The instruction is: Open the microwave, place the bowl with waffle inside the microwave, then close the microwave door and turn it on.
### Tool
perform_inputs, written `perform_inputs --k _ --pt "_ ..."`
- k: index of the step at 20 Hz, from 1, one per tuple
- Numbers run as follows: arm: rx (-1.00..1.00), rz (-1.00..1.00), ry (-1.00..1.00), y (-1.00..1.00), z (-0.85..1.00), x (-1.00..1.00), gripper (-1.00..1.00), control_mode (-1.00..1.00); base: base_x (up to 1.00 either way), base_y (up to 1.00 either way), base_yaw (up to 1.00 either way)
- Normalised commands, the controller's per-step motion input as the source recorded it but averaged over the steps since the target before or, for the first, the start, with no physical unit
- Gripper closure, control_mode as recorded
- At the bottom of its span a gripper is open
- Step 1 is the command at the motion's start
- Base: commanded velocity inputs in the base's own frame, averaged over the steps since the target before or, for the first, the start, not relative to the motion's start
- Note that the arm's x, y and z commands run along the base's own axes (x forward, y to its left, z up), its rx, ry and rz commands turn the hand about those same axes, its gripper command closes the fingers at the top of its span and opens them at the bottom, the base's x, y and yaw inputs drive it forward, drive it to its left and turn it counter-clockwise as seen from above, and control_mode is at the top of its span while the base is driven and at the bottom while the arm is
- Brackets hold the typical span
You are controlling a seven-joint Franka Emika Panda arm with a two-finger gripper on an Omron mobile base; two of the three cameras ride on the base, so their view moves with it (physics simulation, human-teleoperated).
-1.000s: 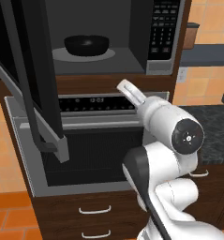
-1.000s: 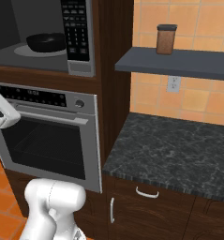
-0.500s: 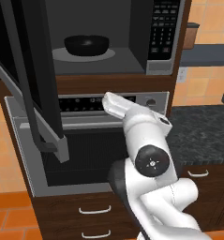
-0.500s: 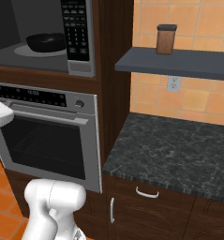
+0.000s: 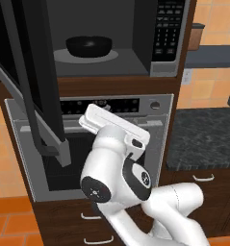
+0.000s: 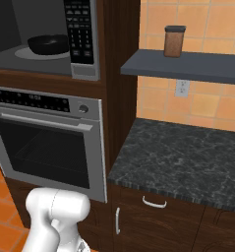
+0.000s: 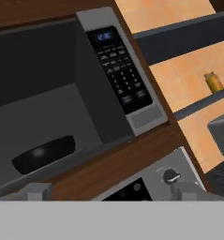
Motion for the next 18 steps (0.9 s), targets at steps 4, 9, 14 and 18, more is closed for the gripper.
perform_inputs --k 4,9,14,18 --pt "-0.01 -0.07 -0.36 0.00 -0.60 0.28 -1.00 -1.00 0.00 0.00 0.00" --pt "-0.02 -0.04 -0.37 0.15 -0.53 0.17 -1.00 -1.00 0.00 0.00 0.00" --pt "0.01 0.00 -0.31 0.46 -0.06 -0.28 -1.00 -1.00 0.00 0.00 0.00" --pt "0.00 -0.01 -0.21 0.65 0.00 -0.33 1.00 -1.00 0.00 0.00 0.00"
